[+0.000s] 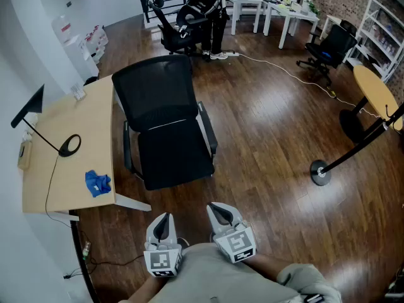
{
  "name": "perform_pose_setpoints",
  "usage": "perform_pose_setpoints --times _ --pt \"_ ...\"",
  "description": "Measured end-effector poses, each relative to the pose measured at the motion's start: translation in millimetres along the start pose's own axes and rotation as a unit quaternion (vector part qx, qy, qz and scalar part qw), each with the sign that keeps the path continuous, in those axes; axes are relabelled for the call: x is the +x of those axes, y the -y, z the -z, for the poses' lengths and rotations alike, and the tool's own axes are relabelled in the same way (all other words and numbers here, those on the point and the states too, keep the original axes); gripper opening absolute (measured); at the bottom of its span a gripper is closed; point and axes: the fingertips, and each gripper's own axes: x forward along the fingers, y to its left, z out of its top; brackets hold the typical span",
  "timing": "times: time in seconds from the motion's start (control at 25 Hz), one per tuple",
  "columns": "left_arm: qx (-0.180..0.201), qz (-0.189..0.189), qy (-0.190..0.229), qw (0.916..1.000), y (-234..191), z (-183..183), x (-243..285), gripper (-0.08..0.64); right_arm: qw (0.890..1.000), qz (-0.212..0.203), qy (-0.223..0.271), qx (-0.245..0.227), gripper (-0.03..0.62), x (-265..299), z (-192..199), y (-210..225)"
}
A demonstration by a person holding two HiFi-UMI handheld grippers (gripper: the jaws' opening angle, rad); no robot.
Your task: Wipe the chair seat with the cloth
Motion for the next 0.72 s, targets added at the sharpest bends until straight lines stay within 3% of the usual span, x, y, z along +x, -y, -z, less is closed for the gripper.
perform_pose_setpoints --times 0.28,0.44,0.72 --pt "0.001 -0.014 0.001 0.9999 5.0 -4.8 12.1 0.005 1.0 -0.007 0.007 0.001 0.0 6.2 0.7 18.4" --pt "-0.01 -0.038 -0.006 0.9992 -11.5 1.2 11.5 0.005 1.0 -0.024 -0.006 0.0 0.0 20.9 3.2 12.9" --pt "-0.029 -0.044 -0.007 0.9986 -65.0 6.3 37.9 0.005 0.999 -0.026 -0.025 -0.01 0.0 75.2 -1.7 3.5"
